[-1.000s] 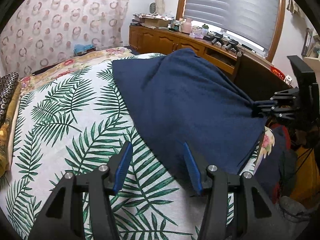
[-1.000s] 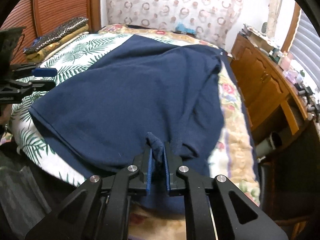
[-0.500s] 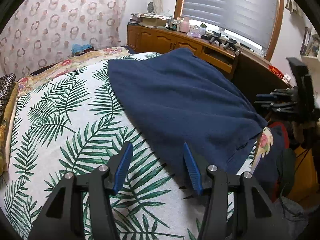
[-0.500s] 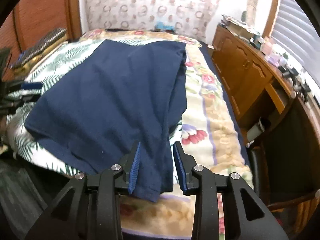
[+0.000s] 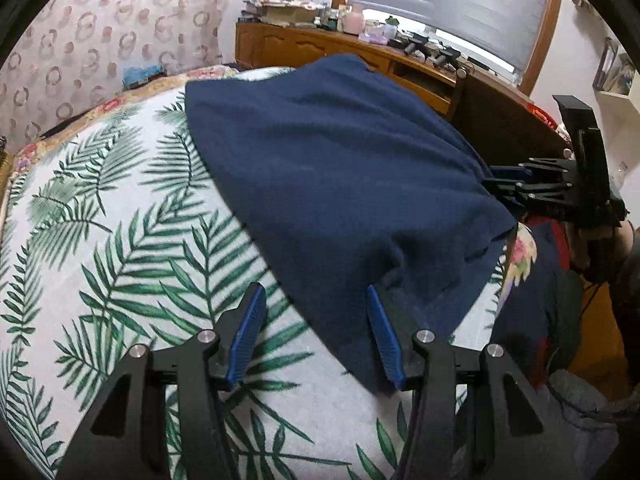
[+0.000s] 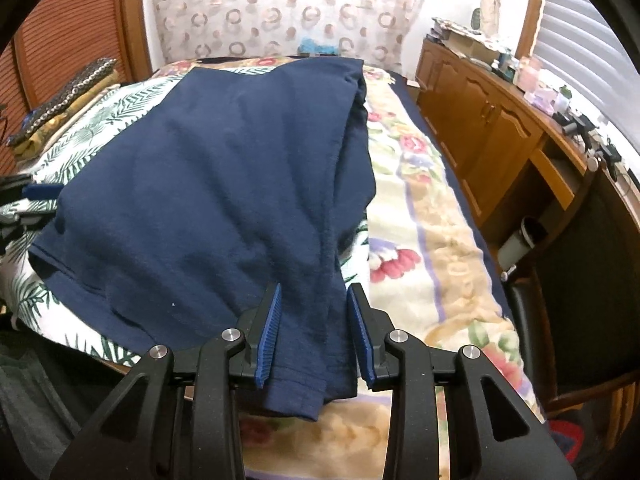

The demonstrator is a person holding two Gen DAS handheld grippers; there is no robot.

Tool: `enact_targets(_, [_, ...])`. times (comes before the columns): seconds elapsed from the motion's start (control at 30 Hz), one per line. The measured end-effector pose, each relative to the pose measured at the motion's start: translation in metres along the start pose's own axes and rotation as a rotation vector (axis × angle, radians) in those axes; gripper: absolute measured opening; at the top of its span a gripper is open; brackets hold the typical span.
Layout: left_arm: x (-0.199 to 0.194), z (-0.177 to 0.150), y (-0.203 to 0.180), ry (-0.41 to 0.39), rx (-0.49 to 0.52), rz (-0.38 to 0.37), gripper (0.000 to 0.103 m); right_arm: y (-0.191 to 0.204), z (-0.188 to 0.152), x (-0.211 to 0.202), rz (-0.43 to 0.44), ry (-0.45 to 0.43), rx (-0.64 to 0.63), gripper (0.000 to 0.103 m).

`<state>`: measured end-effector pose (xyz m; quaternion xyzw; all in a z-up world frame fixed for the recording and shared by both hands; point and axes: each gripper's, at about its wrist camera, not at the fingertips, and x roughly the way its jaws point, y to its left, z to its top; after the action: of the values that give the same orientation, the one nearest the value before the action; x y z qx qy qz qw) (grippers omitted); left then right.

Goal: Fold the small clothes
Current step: 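Grasp the folded navy shirt edge with both grippers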

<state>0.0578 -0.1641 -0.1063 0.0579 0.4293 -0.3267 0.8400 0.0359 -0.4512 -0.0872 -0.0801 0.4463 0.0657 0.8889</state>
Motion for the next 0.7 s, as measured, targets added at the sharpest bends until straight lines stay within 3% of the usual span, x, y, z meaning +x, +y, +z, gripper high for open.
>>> enact_targets(0.43, [-0.014, -0.018, -0.007, 0.012, -0.004, -0.089, 0.051, 0.009, 0.001, -0.011, -0.003, -0.058, -0.019, 0.034])
enact_targets(0.53, [-0.015, -0.019, -0.012, 0.012, 0.008, -0.109, 0.036, 0.014, 0.003, -0.015, 0.013, -0.079, -0.027, 0.044])
enact_targets(0.57, [-0.014, -0.019, -0.012, 0.015, 0.007, -0.129, 0.022, 0.017, 0.004, -0.016, 0.018, -0.086, -0.031, 0.044])
enact_targets(0.63, [-0.013, -0.018, -0.012, 0.027, 0.000, -0.156, 0.008, 0.021, 0.005, -0.018, 0.028, -0.094, -0.042, 0.048])
enact_targets(0.7, [-0.016, -0.014, -0.012, 0.015, 0.008, -0.157, 0.002, 0.026, 0.006, -0.020, 0.049, -0.103, -0.054, 0.050])
